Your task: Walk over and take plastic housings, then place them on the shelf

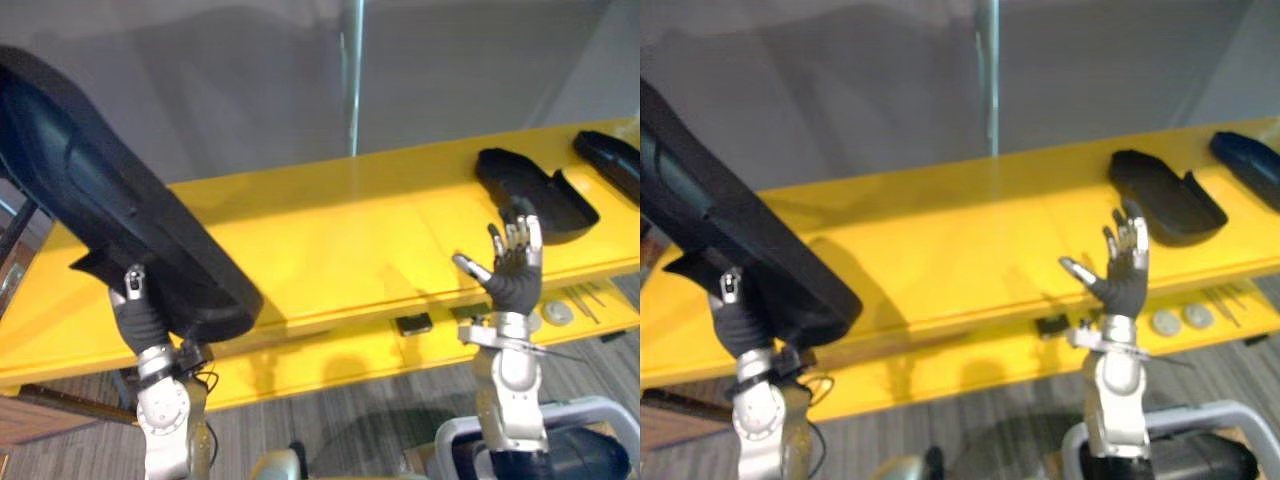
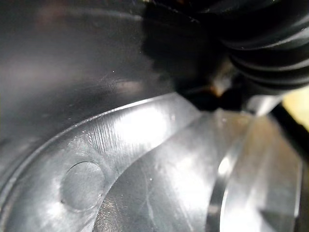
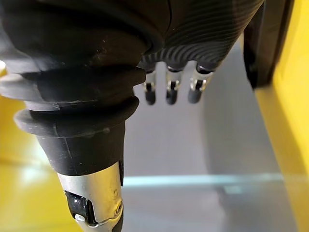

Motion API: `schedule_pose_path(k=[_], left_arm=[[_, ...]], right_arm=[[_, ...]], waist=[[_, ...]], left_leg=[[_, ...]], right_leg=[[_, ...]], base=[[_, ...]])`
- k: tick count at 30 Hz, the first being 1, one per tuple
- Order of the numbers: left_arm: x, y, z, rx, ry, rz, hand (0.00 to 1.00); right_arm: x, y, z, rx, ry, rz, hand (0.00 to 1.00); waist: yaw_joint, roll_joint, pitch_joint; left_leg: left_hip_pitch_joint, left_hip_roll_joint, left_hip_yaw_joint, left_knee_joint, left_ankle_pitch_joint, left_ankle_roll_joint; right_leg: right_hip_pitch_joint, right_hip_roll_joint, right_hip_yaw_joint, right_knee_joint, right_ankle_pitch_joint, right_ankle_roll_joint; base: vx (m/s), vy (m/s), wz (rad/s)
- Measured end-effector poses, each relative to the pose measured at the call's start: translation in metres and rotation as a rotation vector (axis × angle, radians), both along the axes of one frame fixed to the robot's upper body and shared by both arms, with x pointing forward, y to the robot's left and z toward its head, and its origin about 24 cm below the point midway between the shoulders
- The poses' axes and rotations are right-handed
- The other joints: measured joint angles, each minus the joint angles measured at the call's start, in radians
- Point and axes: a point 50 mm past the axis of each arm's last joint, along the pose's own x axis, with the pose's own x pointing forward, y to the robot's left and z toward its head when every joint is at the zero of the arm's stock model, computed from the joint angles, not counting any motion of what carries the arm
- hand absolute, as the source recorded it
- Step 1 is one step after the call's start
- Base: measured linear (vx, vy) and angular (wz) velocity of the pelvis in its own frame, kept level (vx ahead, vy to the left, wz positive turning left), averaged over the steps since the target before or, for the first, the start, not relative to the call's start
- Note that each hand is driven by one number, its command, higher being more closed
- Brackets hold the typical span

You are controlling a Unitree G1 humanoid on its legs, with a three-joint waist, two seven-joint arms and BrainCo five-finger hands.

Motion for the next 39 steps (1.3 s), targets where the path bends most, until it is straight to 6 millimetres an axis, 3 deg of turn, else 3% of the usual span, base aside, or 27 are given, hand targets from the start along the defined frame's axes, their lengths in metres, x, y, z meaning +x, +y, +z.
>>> schedule_pose_path(k=[5,7,9,13,18,24,30,39], left_arm=[[0.026,0.0,0.007,0.136,0.067,-0.079,1.0],[0.045,-0.008,0.001,0.157,0.137,-0.135,1.0],[0.064,-0.023,-0.009,0.192,0.246,-0.203,1.0],[0.089,-0.04,-0.028,0.235,0.435,-0.279,1.0],[0.11,-0.032,-0.06,0.239,0.719,-0.242,1.0],[0.141,-0.003,-0.05,0.267,0.863,-0.09,1.0],[0.148,0.02,-0.048,0.165,0.966,0.045,1.0],[0.145,0.04,-0.05,0.14,1.055,0.162,1.0]], right_arm=[[-0.011,0.005,-0.004,0.017,-0.003,0.017,0.0],[-0.013,0.006,-0.004,0.005,-0.003,0.031,0.0],[-0.015,0.007,-0.003,-0.015,0.001,0.052,0.0],[-0.014,0.006,-0.003,-0.057,0.026,0.081,0.0],[-0.012,0.003,0.0,-0.118,0.035,0.118,0.0],[-0.007,0.007,0.004,-0.141,0.03,0.161,0.0],[-0.006,0.013,0.002,-0.152,0.048,0.208,0.0],[-0.007,0.015,-0.002,-0.129,0.068,0.221,0.0]], waist=[[-0.048,-0.005,-0.018],[-0.062,-0.009,-0.024],[-0.098,-0.023,-0.031],[-0.115,-0.03,-0.036],[-0.138,-0.025,-0.039],[-0.174,-0.024,-0.04],[-0.216,-0.025,-0.041],[-0.24,-0.024,-0.044]], left_leg=[[0.016,0.001,0.095,-0.041,-0.011,0.004],[0.016,-0.001,0.117,-0.05,-0.011,0.006],[0.012,-0.006,0.121,-0.05,-0.011,0.007],[0.012,-0.001,0.125,-0.053,-0.012,0.008],[0.012,0.002,0.147,-0.056,-0.012,0.008],[0.012,0.003,0.163,-0.058,-0.006,0.013],[0.012,0.001,0.174,-0.072,0.008,0.015],[0.028,0.0,0.18,-0.111,0.036,0.012]], right_leg=[[-0.033,0.006,0.086,-0.074,0.048,0.01],[-0.035,0.007,0.104,-0.11,0.075,0.013],[-0.037,0.008,0.105,-0.131,0.095,0.016],[-0.042,0.015,0.108,-0.141,0.107,0.018],[-0.059,0.017,0.134,-0.142,0.115,0.017],[-0.071,0.014,0.155,-0.146,0.127,0.017],[-0.079,0.012,0.164,-0.157,0.141,0.018],[-0.087,0.018,0.171,-0.155,0.148,0.013]], base=[[0.03,0.048,-0.62],[0.02,0.062,-0.36],[0.03,0.05,-0.14],[0.02,0.008,-0.11],[-0.02,0.001,-0.16],[-0.05,0.007,-0.09],[-0.04,0.001,-0.06],[-0.04,-0.013,-0.03]])
